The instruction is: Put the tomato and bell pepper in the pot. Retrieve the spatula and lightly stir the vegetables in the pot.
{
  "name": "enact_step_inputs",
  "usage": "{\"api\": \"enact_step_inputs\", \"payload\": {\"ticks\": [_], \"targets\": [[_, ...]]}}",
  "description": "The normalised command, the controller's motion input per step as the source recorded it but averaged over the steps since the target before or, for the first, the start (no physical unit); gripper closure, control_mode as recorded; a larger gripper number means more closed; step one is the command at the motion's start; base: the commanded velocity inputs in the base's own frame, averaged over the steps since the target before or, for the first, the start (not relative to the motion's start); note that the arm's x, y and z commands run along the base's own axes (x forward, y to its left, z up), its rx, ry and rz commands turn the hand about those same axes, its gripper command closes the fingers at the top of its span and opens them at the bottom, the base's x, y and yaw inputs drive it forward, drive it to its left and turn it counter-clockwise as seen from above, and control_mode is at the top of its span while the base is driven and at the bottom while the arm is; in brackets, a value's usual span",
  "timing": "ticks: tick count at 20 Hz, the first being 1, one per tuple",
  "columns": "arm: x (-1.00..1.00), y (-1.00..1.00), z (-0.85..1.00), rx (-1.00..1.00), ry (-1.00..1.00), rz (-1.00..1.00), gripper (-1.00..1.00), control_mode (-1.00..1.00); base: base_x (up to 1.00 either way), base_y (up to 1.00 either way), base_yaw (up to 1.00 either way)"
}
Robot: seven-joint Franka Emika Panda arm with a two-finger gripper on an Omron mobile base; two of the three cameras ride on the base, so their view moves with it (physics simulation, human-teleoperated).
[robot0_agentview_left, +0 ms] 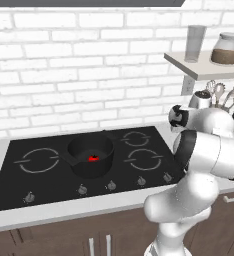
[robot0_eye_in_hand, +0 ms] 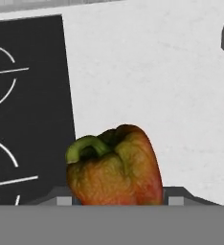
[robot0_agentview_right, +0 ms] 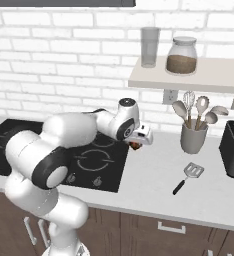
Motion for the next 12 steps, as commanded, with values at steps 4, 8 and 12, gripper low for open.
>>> {"api": "enact_step_inputs", "payload": {"ticks": [4,8,12], "targets": [[0.00,1.00,0.42,0.00,0.02,0.16,1.00,-1.00,0.00,0.00,0.00],[0.00,1.00,0.68,0.00,0.00,0.17,1.00,-1.00,0.00,0.00,0.00],[0.00,1.00,0.67,0.00,0.00,0.20,1.00,-1.00,0.00,0.00,0.00]]}}
